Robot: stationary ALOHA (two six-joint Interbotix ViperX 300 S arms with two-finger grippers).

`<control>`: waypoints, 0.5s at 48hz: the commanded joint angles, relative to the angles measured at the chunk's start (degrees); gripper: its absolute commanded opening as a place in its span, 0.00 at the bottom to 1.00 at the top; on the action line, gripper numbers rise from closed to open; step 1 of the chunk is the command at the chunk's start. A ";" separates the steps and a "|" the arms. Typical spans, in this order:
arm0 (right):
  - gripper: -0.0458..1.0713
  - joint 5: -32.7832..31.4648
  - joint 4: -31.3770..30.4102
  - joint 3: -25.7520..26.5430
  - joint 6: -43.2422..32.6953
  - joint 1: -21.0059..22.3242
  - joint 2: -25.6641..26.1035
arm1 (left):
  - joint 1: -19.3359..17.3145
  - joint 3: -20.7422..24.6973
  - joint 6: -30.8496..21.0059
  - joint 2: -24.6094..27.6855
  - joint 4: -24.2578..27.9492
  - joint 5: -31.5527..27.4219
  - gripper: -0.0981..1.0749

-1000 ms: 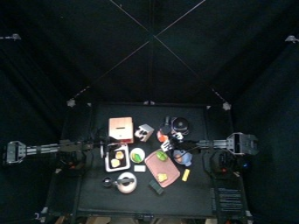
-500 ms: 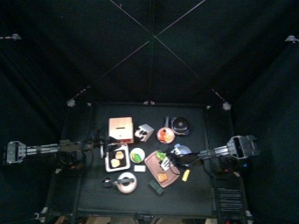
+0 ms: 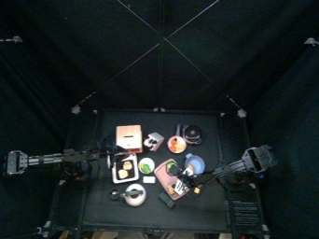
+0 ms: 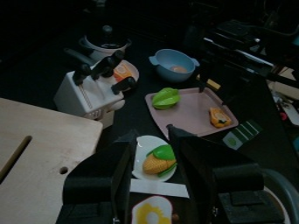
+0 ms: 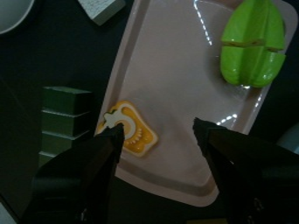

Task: Grab squash half from plate

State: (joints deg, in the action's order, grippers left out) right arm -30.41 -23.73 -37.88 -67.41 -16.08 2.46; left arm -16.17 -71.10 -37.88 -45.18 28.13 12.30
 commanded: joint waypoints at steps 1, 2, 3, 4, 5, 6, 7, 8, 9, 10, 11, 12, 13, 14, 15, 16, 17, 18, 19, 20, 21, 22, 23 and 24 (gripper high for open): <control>0.89 0.70 -0.79 1.58 0.35 -1.93 0.09 | -0.18 0.70 0.00 0.09 -0.09 0.35 0.73; 0.89 0.79 -1.05 1.76 0.35 -2.29 -0.18 | -0.18 0.88 0.00 0.09 -0.09 0.44 0.73; 0.89 0.70 -1.32 1.85 0.35 -2.64 -0.44 | -0.18 0.88 0.00 0.18 -0.09 0.35 0.73; 0.89 0.79 -1.58 2.02 0.35 -2.99 -0.79 | -0.18 0.88 0.00 0.09 -0.09 0.35 0.73; 0.89 0.88 -2.11 2.11 0.35 -3.25 -1.05 | -0.26 0.88 0.00 0.09 -0.09 0.35 0.73; 0.89 0.79 -2.64 2.20 0.35 -3.52 -1.41 | -0.18 0.88 0.00 0.09 -0.09 0.35 0.73; 0.89 0.79 -3.34 2.29 0.35 -3.87 -1.85 | -0.18 0.88 0.00 0.09 -0.09 0.35 0.73; 0.89 0.79 -4.39 2.37 0.35 -4.39 -2.29 | -0.18 0.88 0.00 0.09 -0.09 0.35 0.73; 0.89 0.79 -5.10 2.37 0.35 -4.92 -2.55 | -0.26 0.88 0.00 0.09 -0.09 0.35 0.73; 0.89 0.79 -5.80 2.37 0.26 -5.27 -2.81 | -0.26 0.88 0.00 0.09 -0.09 0.35 0.73; 0.89 0.79 -6.24 2.37 0.26 -5.54 -3.08 | -0.26 0.88 0.00 0.09 -0.09 0.44 0.73; 0.89 0.79 -6.77 2.37 0.26 -5.80 -3.43 | -0.18 0.70 0.00 0.09 -0.09 0.35 0.73; 0.89 0.79 -7.21 2.37 0.26 -6.06 -3.60 | -0.18 0.88 0.00 0.09 -0.09 0.35 0.73; 0.89 0.79 -7.65 2.37 0.26 -6.15 -3.87 | -0.18 0.88 0.00 0.09 -0.09 0.35 0.73; 0.89 0.70 -7.91 2.37 0.18 -6.24 -4.04 | -0.26 0.88 0.00 0.09 -0.09 0.35 0.73; 0.89 0.53 -8.09 2.37 0.18 -6.24 -4.39 | -0.26 0.88 0.00 0.09 -0.09 0.35 0.73; 0.89 0.35 -8.17 2.46 0.18 -6.15 -4.57 | -0.18 0.88 0.00 0.09 -0.09 0.44 0.73; 0.89 0.26 -8.17 2.37 0.18 -5.98 -4.75 | -0.26 0.88 0.00 0.09 0.00 0.35 0.73; 0.89 0.26 -8.26 2.37 0.26 -5.98 -4.92 | -0.18 0.88 0.00 0.09 -0.09 0.35 0.73; 0.89 0.26 -8.44 2.37 0.26 -5.98 -5.10 | -0.26 0.88 0.00 0.09 -0.09 0.35 0.73; 0.89 0.26 -8.53 2.29 0.35 -5.98 -5.27 | -0.26 0.88 0.00 0.09 -0.09 0.44 0.73; 0.89 0.35 -8.70 2.29 0.35 -5.98 -5.36 | -0.26 0.88 0.00 0.09 -0.09 0.35 0.73; 0.89 0.44 -8.79 2.29 0.35 -5.89 -5.54 | -0.26 0.88 0.00 0.09 -0.09 0.35 0.73; 0.89 0.53 -9.05 2.29 0.35 -5.89 -5.71 | -0.26 0.88 0.00 0.09 -0.09 0.44 0.73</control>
State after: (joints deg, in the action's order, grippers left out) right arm -30.15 -32.17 -36.74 -67.15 -22.15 -3.87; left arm -16.26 -71.10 -37.88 -45.09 28.13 12.30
